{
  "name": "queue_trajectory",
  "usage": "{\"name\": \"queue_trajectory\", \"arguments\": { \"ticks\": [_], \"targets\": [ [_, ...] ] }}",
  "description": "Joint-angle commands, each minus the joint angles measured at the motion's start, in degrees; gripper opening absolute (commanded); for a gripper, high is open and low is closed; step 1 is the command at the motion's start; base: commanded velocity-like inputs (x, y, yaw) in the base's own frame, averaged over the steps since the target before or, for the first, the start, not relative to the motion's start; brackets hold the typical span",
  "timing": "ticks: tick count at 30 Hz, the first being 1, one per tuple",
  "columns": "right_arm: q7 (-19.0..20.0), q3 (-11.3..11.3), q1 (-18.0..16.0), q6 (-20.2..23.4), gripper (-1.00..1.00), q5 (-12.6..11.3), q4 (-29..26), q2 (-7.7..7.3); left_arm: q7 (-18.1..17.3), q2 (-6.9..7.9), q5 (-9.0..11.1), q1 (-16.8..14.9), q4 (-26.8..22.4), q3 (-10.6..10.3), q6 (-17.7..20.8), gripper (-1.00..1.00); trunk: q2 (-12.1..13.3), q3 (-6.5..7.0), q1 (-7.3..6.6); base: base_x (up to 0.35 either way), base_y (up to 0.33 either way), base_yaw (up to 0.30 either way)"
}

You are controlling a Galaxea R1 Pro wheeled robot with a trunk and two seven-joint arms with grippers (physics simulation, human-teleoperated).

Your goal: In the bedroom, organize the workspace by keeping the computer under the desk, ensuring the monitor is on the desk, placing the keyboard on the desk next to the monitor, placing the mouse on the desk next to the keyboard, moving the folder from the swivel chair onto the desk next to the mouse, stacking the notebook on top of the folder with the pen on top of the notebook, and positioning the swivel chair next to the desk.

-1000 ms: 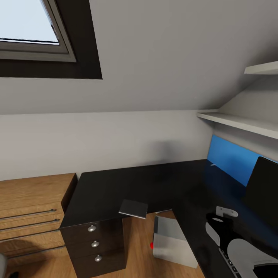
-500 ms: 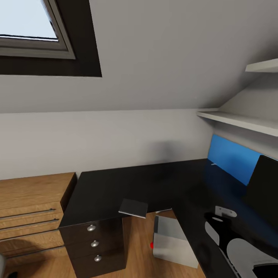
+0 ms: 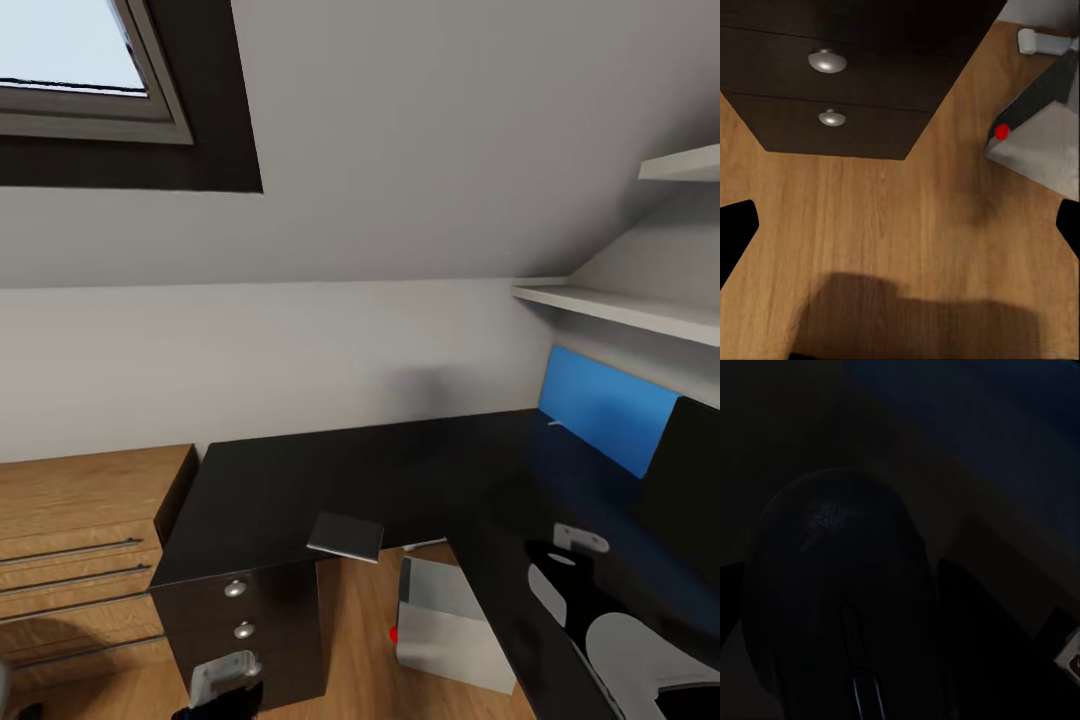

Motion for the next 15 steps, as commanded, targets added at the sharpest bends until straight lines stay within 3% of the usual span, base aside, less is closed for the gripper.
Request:
{"name": "queue_trajectory", "arguments": {
  "ticks": [1, 5, 9, 15],
  "targets": [
    [-0.4, 0.5, 0.0, 0.1, -1.0, -0.6, -0.3, -0.05, 0.6, 0.1, 1.4, 0.2, -1.5, -0.2, 1.1, 1.0, -0.5, -0.27, 0.24, 0.0, 0.0, 0.0],
    [-0.4, 0.6, 0.0, 0.1, -1.0, -0.7, -0.6, 0.06, 0.6, 0.19, 3.5, 0.5, -3.2, -0.1, 2.6, 1.0, -2.1, -0.98, 1.12, 0.0, 0.0, 0.0],
    [-0.4, 0.6, 0.0, 0.1, -1.0, -0.9, -0.6, 0.08, 0.6, 0.23, 3.8, 0.5, -1.2, 0.1, 2.4, 1.0, -3.7, -1.7, 2.0, 0.0, 0.0, -0.032],
    [-0.3, 0.5, 0.0, 0.1, -1.0, -1.1, -0.6, 0.09, 0.4, 0.24, 3.6, 0.5, 3.6, 0.2, 1.9, 1.0, -6.1, -2.78, 3.32, 0.0, 0.0, -0.205]
  ]
}}
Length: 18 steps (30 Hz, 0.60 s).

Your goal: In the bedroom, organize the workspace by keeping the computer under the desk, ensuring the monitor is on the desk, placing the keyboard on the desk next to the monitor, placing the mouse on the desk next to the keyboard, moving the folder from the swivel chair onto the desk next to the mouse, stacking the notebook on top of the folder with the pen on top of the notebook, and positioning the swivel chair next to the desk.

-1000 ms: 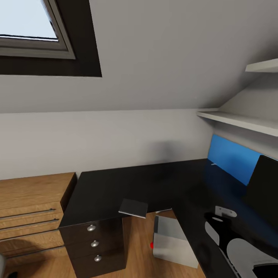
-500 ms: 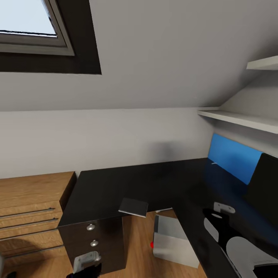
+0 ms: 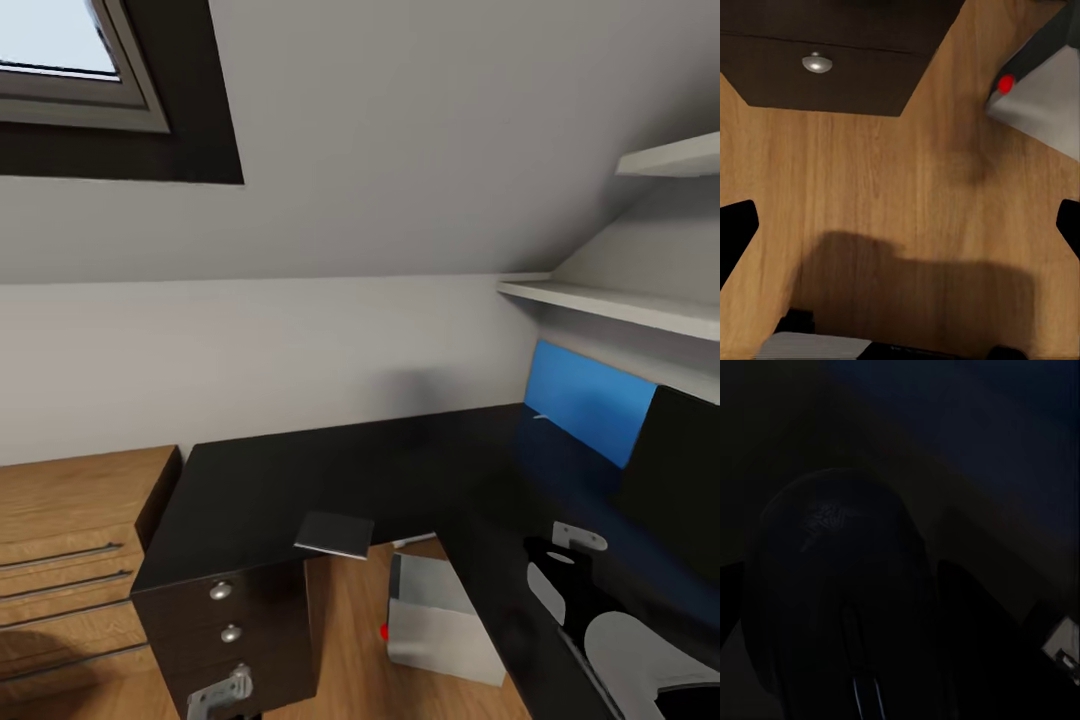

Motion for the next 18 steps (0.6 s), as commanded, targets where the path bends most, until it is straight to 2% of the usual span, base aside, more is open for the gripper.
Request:
{"name": "queue_trajectory", "arguments": {
  "ticks": [1, 7, 12, 14, 15, 16, 18],
  "targets": [
    [-0.4, 0.5, 0.0, 0.1, -1.0, -0.6, -0.1, -0.04, 0.6, 0.06, 0.6, 0.0, 0.3, -0.1, 0.0, 1.0, -0.5, -0.26, 0.24, 0.0, 0.0, -0.252],
    [-0.3, 0.4, 0.0, -0.1, -1.0, -0.6, 0.0, -0.08, 0.7, 0.09, 0.5, 0.0, 1.0, -0.1, -0.1, 1.0, -2.9, -1.33, 1.56, 0.0, 0.0, -0.256],
    [0.0, 0.5, 0.0, -0.3, -1.0, -0.6, 0.0, -0.05, 0.7, 0.25, 0.4, 0.0, 1.0, 0.0, -0.1, 1.0, -4.9, -2.23, 2.65, 0.0, 0.0, -0.083],
    [1.3, 0.4, 0.0, -0.8, -1.0, -0.6, 0.1, -0.04, 0.7, 0.29, 0.4, 0.0, 1.0, 0.0, -0.1, 1.0, -5.7, -2.59, 3.09, 0.0, 0.0, -0.018],
    [3.6, 0.4, 0.0, -1.7, -1.0, -0.7, 0.2, -0.09, 0.7, 0.31, 0.4, 0.0, 1.0, 0.0, -0.1, 1.0, -6.1, -2.77, 3.31, 0.0, 0.0, -0.007],
    [5.4, 0.3, 0.0, -2.5, -1.0, -1.3, 0.3, -0.13, 0.7, 0.3, 0.4, 0.0, 1.0, 0.0, -0.1, 1.0, -6.5, -2.95, 3.53, 0.0, 0.0, -0.005],
    [8.5, -0.4, 0.0, -4.7, -1.0, -5.7, 0.5, -0.29, 0.7, 0.31, 0.4, 0.0, 1.0, -0.1, -0.1, 1.0, -7.3, -3.31, 3.97, 0.0, 0.0, -0.002]
  ]
}}
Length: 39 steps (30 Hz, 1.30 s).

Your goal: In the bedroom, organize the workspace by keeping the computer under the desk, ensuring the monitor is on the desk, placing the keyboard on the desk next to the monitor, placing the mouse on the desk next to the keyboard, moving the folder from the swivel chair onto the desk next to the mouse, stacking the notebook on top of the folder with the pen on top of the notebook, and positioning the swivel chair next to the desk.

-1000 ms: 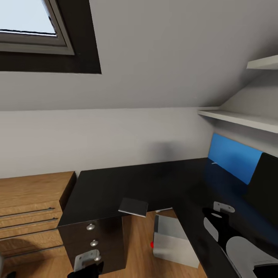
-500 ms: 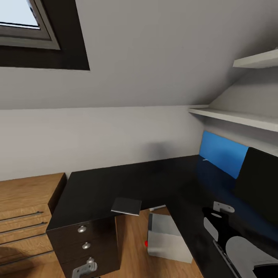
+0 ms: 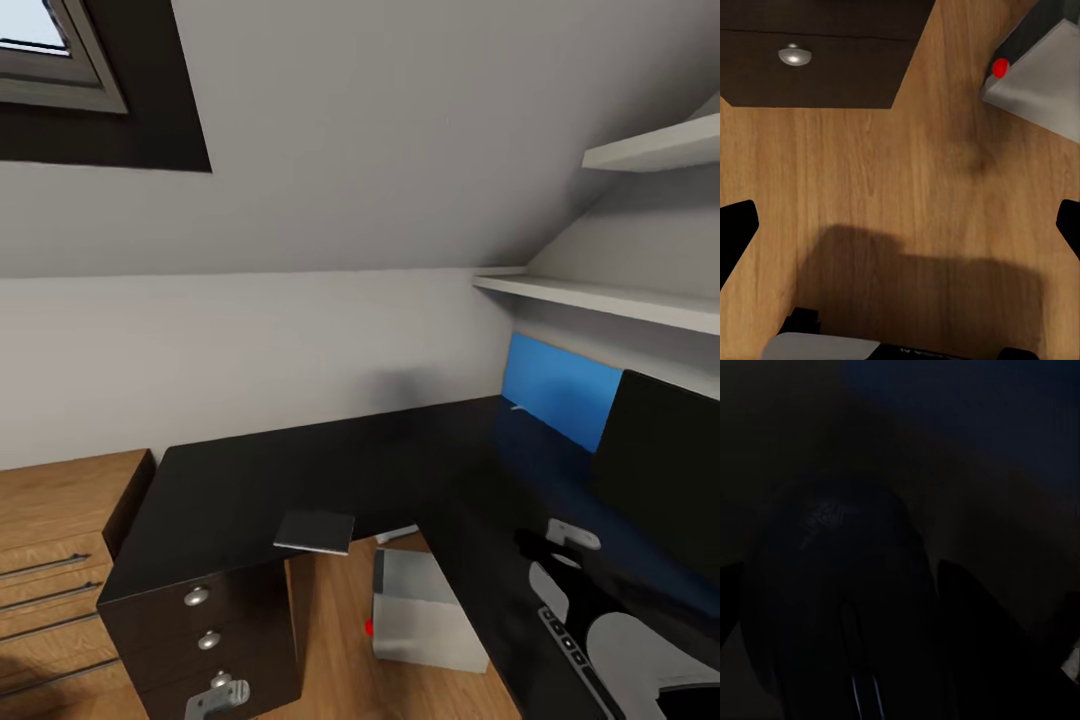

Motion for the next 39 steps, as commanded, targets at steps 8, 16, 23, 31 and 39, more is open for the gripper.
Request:
{"name": "queue_trajectory", "arguments": {
  "ticks": [8, 16, 23, 31, 39],
  "targets": [
    [2.1, -0.4, 0.0, -4.9, -1.0, -9.8, 1.5, -0.26, 0.6, 0.07, 0.6, 0.0, -0.1, -0.1, 0.0, 1.0, -3.3, -1.5, 1.77, 0.0, 0.0, 0.0],
    [1.2, -8.8, -0.1, -11.9, -1.0, -10.2, 4.9, 0.09, 0.6, -0.01, 0.5, 0.0, 0.0, -0.2, 0.0, 1.0, -6.5, -2.94, 3.53, 0.0, 0.0, 0.0],
    [-4.8, -13.7, -1.9, -14.4, -1.0, -10.5, 3.9, 0.2, 0.6, -0.02, 0.5, 0.0, 0.0, -0.2, 0.0, 1.0, -9.3, -4.2, 5.07, 0.0, 0.0, 0.0],
    [-5.4, -14.1, -2.1, -18.2, -1.0, -10.3, 4.3, 2.1, 0.6, -0.02, 0.5, 0.0, 0.1, -0.2, 0.0, 1.0, -12.5, -5.63, 6.82, 0.0, 0.0, 0.0],
    [-5.7, -14.4, -2.1, -18.2, -1.0, -10.5, 4.2, 2.29, 0.6, -0.01, 0.6, 0.0, 0.3, -0.2, 0.0, 1.0, -15.7, -7.07, 8.58, 0.0, 0.0, 0.0]
  ]
}}
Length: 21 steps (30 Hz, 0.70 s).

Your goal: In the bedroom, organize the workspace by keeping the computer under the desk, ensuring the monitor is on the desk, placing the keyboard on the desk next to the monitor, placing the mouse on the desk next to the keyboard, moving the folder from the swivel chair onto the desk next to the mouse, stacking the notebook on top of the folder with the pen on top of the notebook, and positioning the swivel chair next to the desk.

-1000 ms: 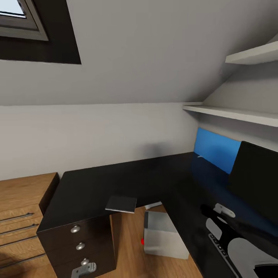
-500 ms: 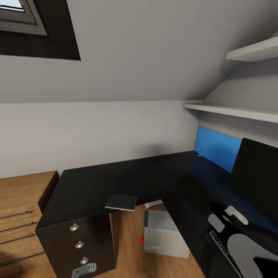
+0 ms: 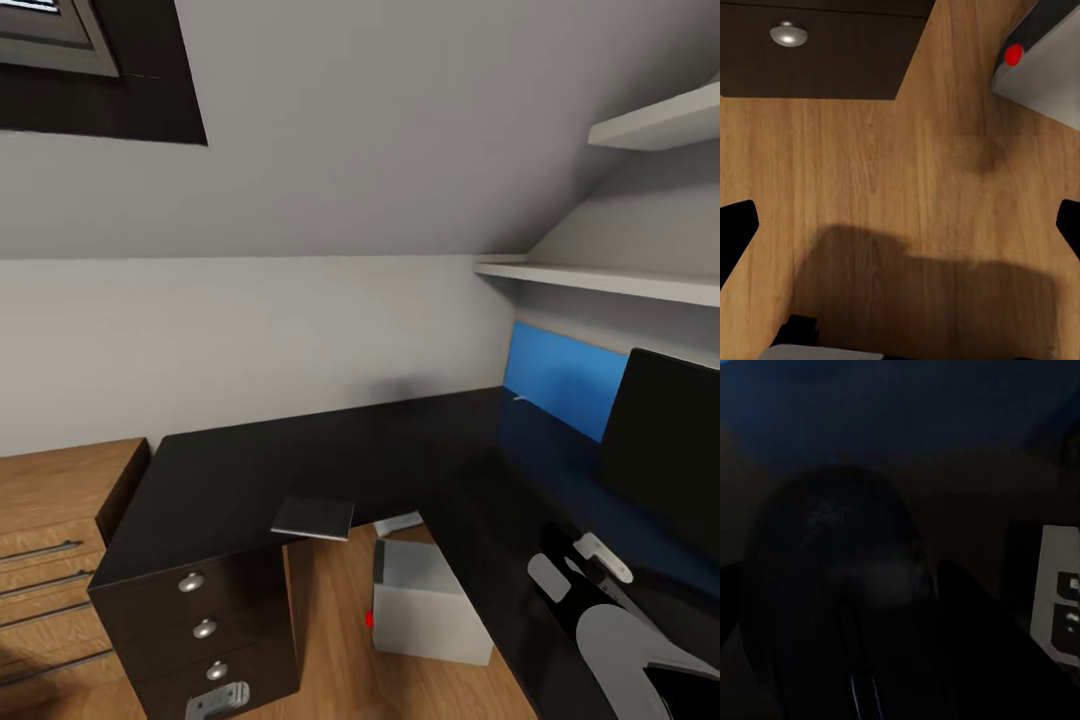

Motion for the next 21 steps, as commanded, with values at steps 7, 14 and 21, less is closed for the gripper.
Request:
{"name": "queue_trajectory", "arguments": {
  "ticks": [7, 14, 21],
  "targets": [
    [0.0, 0.1, 0.0, -0.6, -1.0, -0.8, -0.5, 0.39, 0.6, 0.12, 0.6, 0.0, -0.1, -0.1, 0.1, 1.0, -2.9, -1.32, 1.55, 0.0, 0.0, 0.0],
    [-0.3, -0.1, 0.0, -0.6, -1.0, -0.4, -0.6, 0.65, 0.6, -0.18, 0.6, 0.0, 0.8, 1.2, 0.2, 1.0, -4.0, -1.85, 2.2, 0.0, 0.0, 0.0],
    [-0.1, 0.2, 0.0, -0.7, -1.0, -0.3, -0.6, 1.66, 0.7, 1.06, 0.7, 0.0, -0.2, 1.6, 0.3, 1.0, -4.0, -1.85, 2.2, 0.0, 0.0, 0.0]
  ]
}}
